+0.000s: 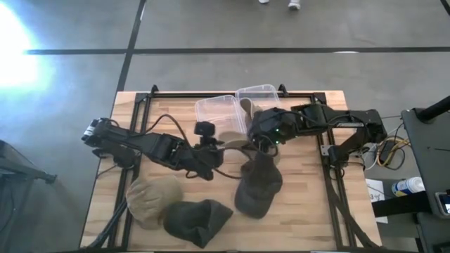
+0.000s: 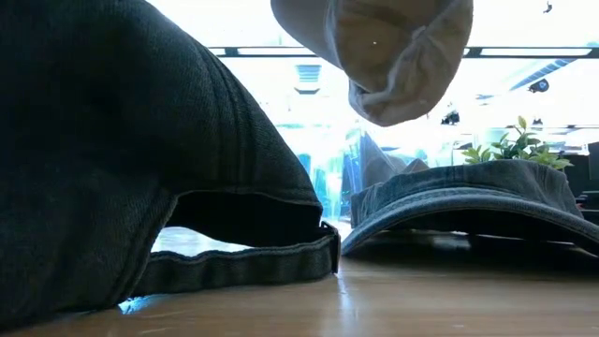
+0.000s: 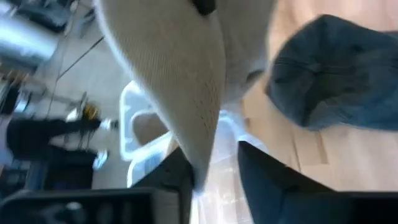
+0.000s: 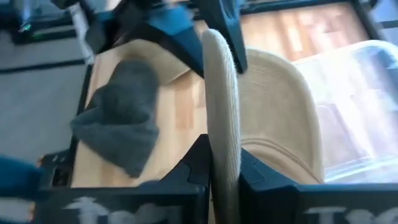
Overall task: Pick & Place hat
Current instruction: Put the right brown cap into the right transparent bin
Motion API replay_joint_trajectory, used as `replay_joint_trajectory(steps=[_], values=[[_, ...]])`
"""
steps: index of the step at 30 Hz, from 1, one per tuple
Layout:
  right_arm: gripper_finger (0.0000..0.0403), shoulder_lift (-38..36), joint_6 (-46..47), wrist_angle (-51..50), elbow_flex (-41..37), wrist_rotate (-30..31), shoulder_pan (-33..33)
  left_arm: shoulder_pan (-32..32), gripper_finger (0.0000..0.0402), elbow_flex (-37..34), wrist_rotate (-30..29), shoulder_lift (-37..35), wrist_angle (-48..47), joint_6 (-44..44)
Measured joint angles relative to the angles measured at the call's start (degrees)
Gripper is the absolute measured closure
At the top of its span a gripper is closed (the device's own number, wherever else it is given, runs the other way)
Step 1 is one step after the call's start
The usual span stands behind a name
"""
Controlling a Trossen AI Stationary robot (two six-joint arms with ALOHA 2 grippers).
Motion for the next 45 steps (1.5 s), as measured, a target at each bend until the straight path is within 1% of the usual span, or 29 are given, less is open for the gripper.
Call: replay_joint_trajectory(steps=[3,6,8,9,11,12,13,15,18,20,21,22,23,25,26,28,30,31,33,34,35,36,37,38,40,41,42,43,45], values=[[0.0389,-1.4,1.2,0.8,-0.1,5.4,-1.0,-0.9,0.0243,0.0,-5.2,-2.0,-3.6,-8.9],[0.0389,-4.3,1.9,3.8,-0.1,15.3,-3.4,-2.1,0.022,-0.1,-3.5,-4.9,-7.0,-18.9],[0.0389,-7.0,2.2,6.0,-0.6,21.9,-5.9,-2.8,0.0214,-0.7,-2.6,-6.9,-7.9,-25.3],[0.0389,-8.4,2.7,7.4,-1.0,24.0,-7.4,-3.3,0.0213,-1.2,-2.6,-7.9,-7.9,-27.8],[0.0389,-11.4,3.4,10.7,-2.5,27.8,-10.4,-4.3,0.0212,-2.4,-3.2,-9.9,-7.7,-31.9],[0.0389,-12.7,3.6,12.6,-3.4,28.5,-12.0,-4.9,0.0212,-3.2,-3.8,-10.8,-7.6,-33.8],[0.0389,-14.1,3.6,14.9,-4.4,28.0,-13.8,-5.3,0.0212,-4.2,-4.5,-11.6,-7.4,-35.4],[0.0389,-16.1,3.8,18.5,-6.8,23.2,-17.8,-6.0,0.0212,-6.1,-5.6,-12.8,-7.2,-37.7],[0.0389,-16.9,5.2,18.6,-10.8,15.9,-22.9,-6.2,0.0212,-9.0,-7.0,-13.9,-5.9,-40.0],[0.0389,-16.5,7.9,19.7,-14.4,12.7,-25.0,-6.2,0.0212,-10.9,-7.3,-14.4,-4.5,-41.2],[0.0389,-16.2,9.4,21.7,-16.5,11.0,-25.6,-6.2,0.0212,-11.8,-7.3,-14.6,-4.1,-41.7],[0.039,-16.1,10.4,24.8,-18.6,8.1,-26.1,-6.2,0.0212,-12.7,-7.2,-14.8,-3.9,-42.4],[0.039,-16.0,11.2,29.4,-20.5,3.7,-26.4,-6.2,0.0212,-13.6,-7.1,-14.9,-3.6,-43.3],[0.039,-16.5,13.4,37.4,-22.7,-8.5,-27.8,-6.2,0.0212,-14.9,-7.1,-15.2,-3.4,-45.8],[0.039,-16.7,14.4,38.9,-23.2,-14.7,-28.5,-6.2,0.0212,-15.3,-7.1,-15.5,-3.2,-47.0],[0.039,-16.8,16.1,37.2,-23.3,-24.6,-29.2,-6.2,0.0212,-15.8,-7.2,-16.3,-2.1,-47.9],[0.039,-16.5,16.3,32.1,-23.3,-32.6,-29.2,-6.2,0.0212,-15.9,-8.0,-17.5,-0.2,-47.6],[0.039,-16.3,16.2,30.0,-23.4,-37.7,-28.9,-6.2,0.0212,-15.9,-8.8,-18.2,1.3,-46.9],[0.039,-16.3,17.0,29.2,-23.5,-48.3,-27.7,-5.9,0.0212,-16.1,-10.9,-20.0,6.0,-43.2],[0.039,-16.5,18.0,29.6,-23.6,-53.3,-26.9,-5.6,0.0212,-16.1,-11.4,-21.0,9.0,-40.2],[0.039,-16.7,19.1,30.1,-23.6,-57.6,-26.0,-5.1,0.0212,-16.1,-10.7,-21.9,12.6,-35.9],[0.039,-16.7,19.9,30.9,-23.6,-60.4,-24.9,-4.2,0.0212,-16.1,-7.4,-22.7,16.3,-31.1],[0.039,-16.7,20.7,32.1,-23.6,-62.1,-23.8,-3.1,0.0212,-16.1,-1.7,-23.4,19.8,-26.8],[0.039,-16.4,21.4,33.4,-23.7,-63.7,-22.7,-1.7,0.0212,-16.1,5.3,-23.8,23.5,-23.6],[0.039,-15.8,23.1,36.7,-23.9,-66.2,-20.6,1.3,0.0211,-16.1,17.1,-23.9,29.5,-20.2],[0.039,-15.6,24.2,38.4,-23.9,-66.3,-19.6,2.5,0.0212,-16.1,21.8,-23.4,31.5,-18.8],[0.039,-15.4,25.2,39.8,-23.9,-66.5,-18.8,3.6,0.0212,-16.1,24.7,-22.9,33.2,-17.3],[0.039,-15.1,26.2,40.9,-23.9,-66.7,-18.1,4.6,0.0212,-16.1,26.1,-22.3,34.5,-15.4],[0.039,-14.1,27.3,41.5,-23.9,-67.5,-16.9,5.7,0.0212,-16.1,26.8,-20.4,35.5,-10.7]])
